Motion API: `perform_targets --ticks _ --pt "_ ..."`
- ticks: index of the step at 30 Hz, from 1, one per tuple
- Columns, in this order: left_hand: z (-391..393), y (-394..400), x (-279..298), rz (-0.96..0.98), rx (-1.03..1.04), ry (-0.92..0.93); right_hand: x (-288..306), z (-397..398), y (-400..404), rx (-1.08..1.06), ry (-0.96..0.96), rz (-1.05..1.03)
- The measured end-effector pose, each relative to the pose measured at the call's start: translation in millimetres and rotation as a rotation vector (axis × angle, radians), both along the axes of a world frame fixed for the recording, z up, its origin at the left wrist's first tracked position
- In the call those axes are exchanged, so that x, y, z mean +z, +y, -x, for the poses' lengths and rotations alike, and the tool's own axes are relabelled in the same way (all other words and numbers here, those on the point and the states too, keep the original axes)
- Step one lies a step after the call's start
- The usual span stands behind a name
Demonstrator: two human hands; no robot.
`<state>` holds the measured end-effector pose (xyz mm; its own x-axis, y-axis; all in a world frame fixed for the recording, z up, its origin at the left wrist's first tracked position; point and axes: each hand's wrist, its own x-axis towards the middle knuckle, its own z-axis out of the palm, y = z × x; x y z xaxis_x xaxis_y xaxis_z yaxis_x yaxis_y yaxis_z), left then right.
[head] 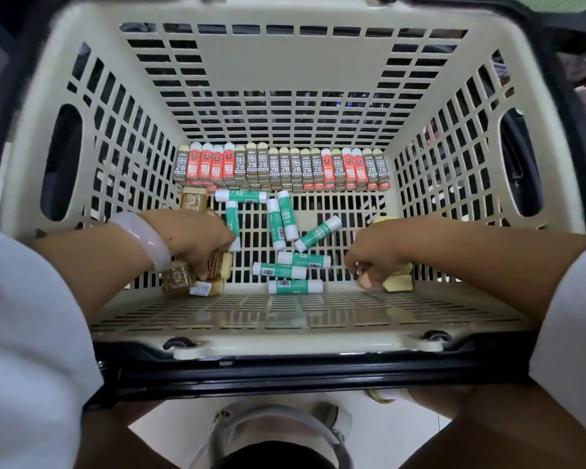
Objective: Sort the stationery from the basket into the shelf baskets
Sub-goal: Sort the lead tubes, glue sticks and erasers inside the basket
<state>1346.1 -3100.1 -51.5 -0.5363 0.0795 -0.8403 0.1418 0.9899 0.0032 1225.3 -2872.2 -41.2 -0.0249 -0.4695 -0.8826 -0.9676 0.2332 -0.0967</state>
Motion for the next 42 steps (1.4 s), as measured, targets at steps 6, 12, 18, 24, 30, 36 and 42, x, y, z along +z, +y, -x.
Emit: perform_targets --ticks 6,12,18,24,30,36,42 --pt "2.9 2.3 2.7 -0.064 0.035 0.035 -5.5 0.8 0.3 -0.028 -0.037 0.011" --pt "13.9 7.6 18.1 -0.427 0.386 0.269 5.1 1.8 -7.2 -0.136 -0.052 0.214" --pt "17.6 35.7 23.8 -0.711 0.663 0.330 14.0 -6.3 -24.8 -0.768 -0.384 0.710" --pt "17.9 40.8 26.1 -0.942 0.888 0.336 17.5 -5.2 -24.9 -0.566 -0.294 0.779" --pt "9.1 3.4 9.5 -0.261 0.306 0.208 10.9 7.6 -13.2 -0.284 0.078 0.470" --pt "0.3 3.8 -5.7 -0.086 0.141 0.035 -0.1 7.2 -2.3 -0.126 0.053 0.070" --pt "2.6 9.0 -5.0 -0.077 0.120 -0.015 7.4 7.4 -6.0 -0.127 -0.003 0.075"
